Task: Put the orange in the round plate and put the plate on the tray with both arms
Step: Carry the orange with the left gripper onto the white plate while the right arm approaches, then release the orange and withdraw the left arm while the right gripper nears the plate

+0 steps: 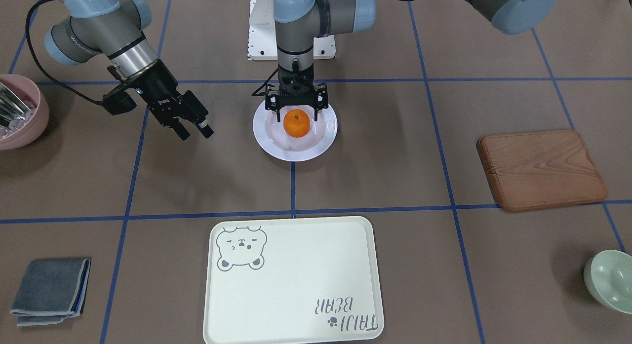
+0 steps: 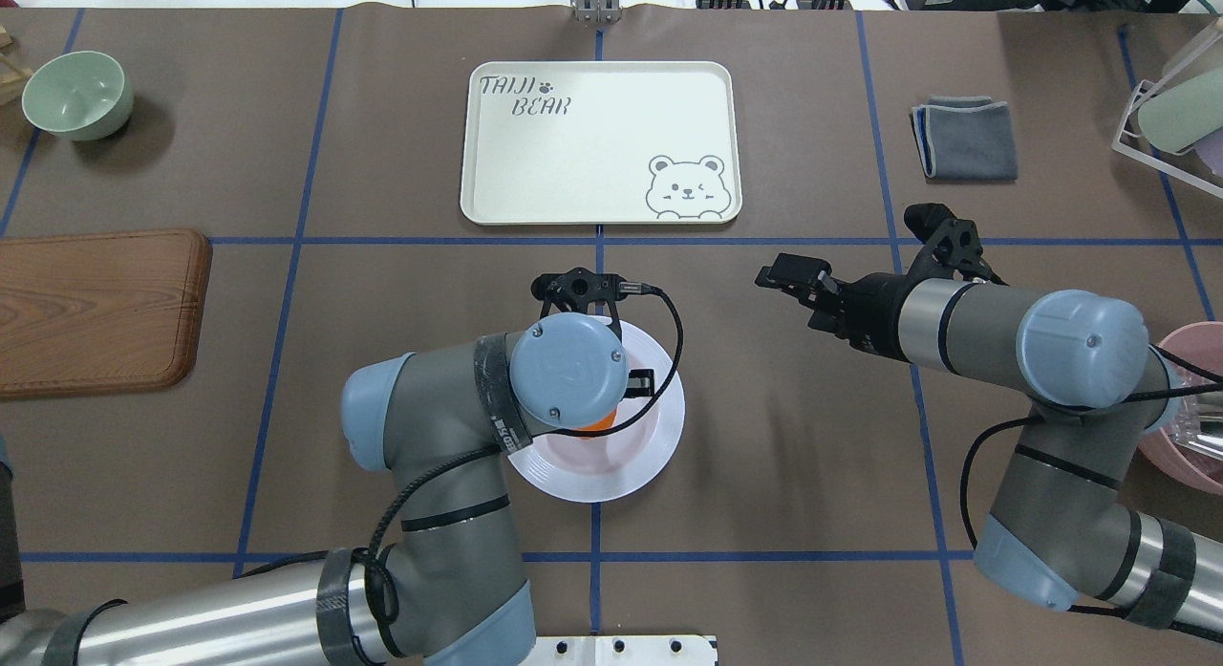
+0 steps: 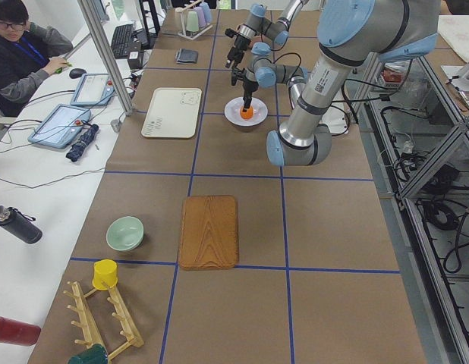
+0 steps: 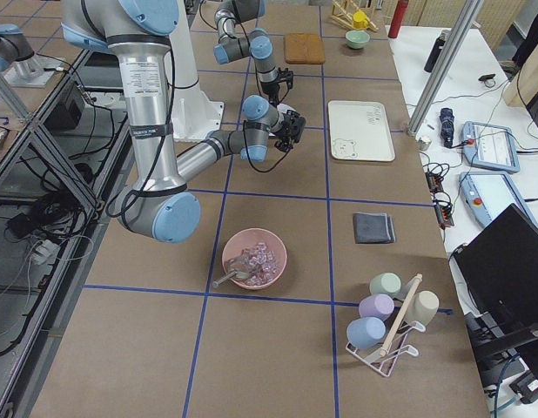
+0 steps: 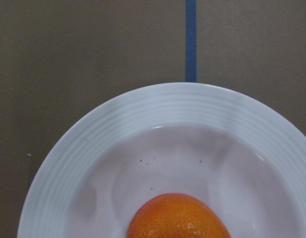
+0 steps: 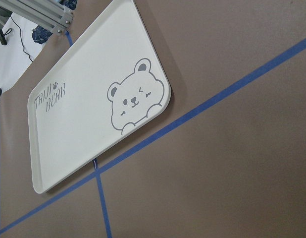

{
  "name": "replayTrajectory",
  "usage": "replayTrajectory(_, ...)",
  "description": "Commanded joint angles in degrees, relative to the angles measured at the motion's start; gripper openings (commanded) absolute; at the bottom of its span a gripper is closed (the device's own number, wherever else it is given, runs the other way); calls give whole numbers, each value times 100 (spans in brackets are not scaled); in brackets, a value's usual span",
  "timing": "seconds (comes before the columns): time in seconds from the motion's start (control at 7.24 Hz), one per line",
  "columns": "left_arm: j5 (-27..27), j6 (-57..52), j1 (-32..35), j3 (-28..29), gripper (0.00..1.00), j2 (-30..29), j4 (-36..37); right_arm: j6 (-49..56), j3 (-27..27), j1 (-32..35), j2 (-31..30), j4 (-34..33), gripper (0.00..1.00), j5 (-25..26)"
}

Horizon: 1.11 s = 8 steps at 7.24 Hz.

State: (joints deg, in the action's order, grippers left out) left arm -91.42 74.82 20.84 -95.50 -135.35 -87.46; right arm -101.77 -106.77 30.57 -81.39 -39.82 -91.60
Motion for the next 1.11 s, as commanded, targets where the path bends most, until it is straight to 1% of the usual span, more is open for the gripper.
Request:
replayTrajectory(0.0,-758,-992,1047,-661,98,680,63,-333,-36,-592,0,1,100,848)
replayTrajectory(0.14,-1259,-1788,1775,-741,98,1033,45,-1057,-19,-900,26,-8,98,1219)
replayTrajectory(0.28,-1690,-2501,2548,-733,98,1367,63,-1238,-19,-1069,200,-17,98,1267)
replayTrajectory(0.41,-1956,-2838,3148,-724,98,1666,19,-1658,-10,-1393,228,-8,98,1650)
replayTrajectory(0.55,-2428,-3564,3841,-681,98,1922,19,-1801,33,-1805,446,-26,98,2228)
replayTrajectory(0.69,-2912,-3954,4440,-385,98,2142,62,-2151,60,-2018,648,-52,98,2478)
replayTrajectory(0.83,-2925,-4758,4846,88,98,2362,-76,-2189,86,-2150,703,-61,98,2524)
replayTrajectory(0.97,-2986,-5558,5372,415,98,2407,-87,-2189,95,-2273,694,-70,98,2550)
